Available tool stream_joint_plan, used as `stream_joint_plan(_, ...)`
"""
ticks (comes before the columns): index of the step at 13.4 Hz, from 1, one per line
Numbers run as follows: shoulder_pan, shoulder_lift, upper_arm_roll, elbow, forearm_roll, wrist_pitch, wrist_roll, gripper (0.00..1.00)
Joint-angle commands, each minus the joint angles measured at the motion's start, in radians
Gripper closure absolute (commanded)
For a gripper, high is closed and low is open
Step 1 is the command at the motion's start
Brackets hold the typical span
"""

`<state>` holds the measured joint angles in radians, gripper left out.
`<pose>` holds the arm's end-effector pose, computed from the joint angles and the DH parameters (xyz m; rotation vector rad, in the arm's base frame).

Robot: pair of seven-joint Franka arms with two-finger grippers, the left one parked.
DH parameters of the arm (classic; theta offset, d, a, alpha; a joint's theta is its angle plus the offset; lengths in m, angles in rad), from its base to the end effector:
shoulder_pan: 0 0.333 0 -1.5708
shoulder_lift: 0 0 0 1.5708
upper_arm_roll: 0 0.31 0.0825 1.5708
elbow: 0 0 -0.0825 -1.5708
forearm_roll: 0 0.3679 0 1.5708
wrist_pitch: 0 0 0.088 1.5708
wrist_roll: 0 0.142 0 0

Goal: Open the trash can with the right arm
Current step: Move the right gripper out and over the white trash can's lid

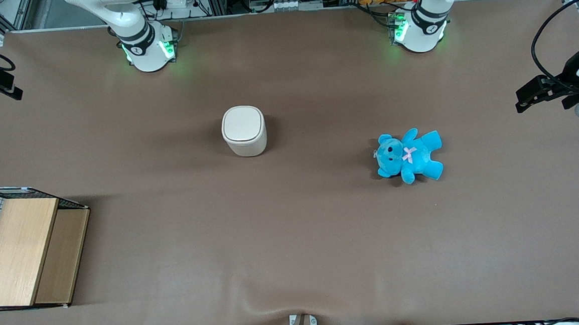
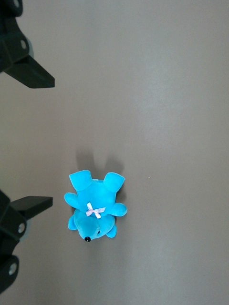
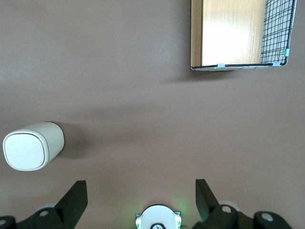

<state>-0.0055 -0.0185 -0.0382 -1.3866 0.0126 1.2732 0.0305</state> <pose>0.4943 -0.0198 0.6497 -3.1226 0.1110 0.1483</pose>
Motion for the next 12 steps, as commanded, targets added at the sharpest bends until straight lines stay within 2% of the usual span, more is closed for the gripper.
stream_joint_plan(1, -0.014, 0.014, 0.009, 0.027, -0.016, -0.009, -0.021, 0.0)
stream_joint_plan(8, 0.005, 0.026, 0.017, 0.026, 0.001, -0.017, -0.017, 0.0)
stream_joint_plan(12, 0.119, 0.071, 0.018, 0.02, 0.026, -0.018, -0.009, 0.0)
